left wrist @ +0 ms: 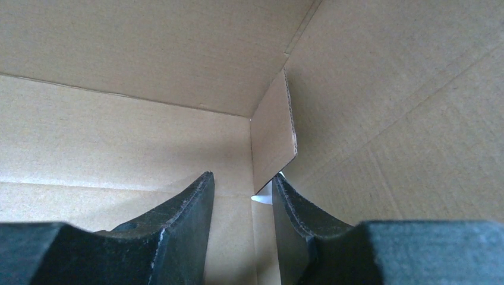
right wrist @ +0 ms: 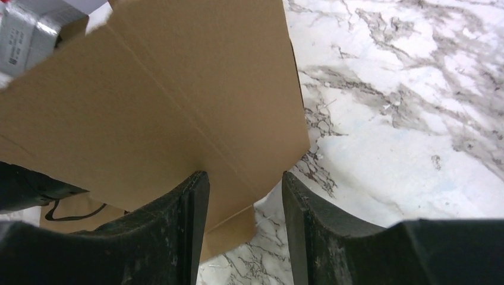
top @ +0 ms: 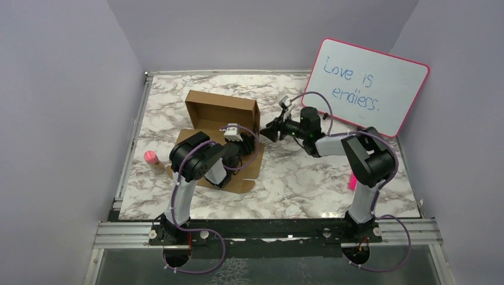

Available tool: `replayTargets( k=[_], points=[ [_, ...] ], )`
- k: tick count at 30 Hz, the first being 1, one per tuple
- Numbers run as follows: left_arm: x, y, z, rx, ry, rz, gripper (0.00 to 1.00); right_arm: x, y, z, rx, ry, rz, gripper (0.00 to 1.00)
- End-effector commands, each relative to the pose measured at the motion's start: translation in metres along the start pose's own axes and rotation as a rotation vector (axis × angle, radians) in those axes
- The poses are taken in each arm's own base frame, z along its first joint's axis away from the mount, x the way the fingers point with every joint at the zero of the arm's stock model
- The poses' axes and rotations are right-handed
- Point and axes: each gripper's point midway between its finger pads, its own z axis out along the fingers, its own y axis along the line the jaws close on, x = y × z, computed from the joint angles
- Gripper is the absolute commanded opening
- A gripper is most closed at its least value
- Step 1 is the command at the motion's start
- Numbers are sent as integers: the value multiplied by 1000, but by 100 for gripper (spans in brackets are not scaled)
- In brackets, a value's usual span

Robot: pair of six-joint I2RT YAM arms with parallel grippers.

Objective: Fold the paper box

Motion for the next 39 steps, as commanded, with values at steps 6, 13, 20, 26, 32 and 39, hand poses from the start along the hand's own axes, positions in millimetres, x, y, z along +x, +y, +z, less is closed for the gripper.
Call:
replayTargets(
  k=[6,13,20,26,32,39],
  points=[
    [28,1,-16,26,128,-3,46,23,4,5,-8,-19,13,53],
    [16,-7,-19,44,116,-13,50,29,3,7,-7,-18,9,53],
    [-3,-9,-25,31,90,-11,56,34,1,8,-4,-13,4,53],
    [-11,-2,-40,-2,92,-11,58,37,0,9,-6,-10,-1,53],
    [-28,-4,-60,-7,109,-21,61,37,0,10,-4,-7,-2,53],
    [-71,-14,-84,-11,125,24,73,37,1,13,0,-1,-12,54]
  ],
)
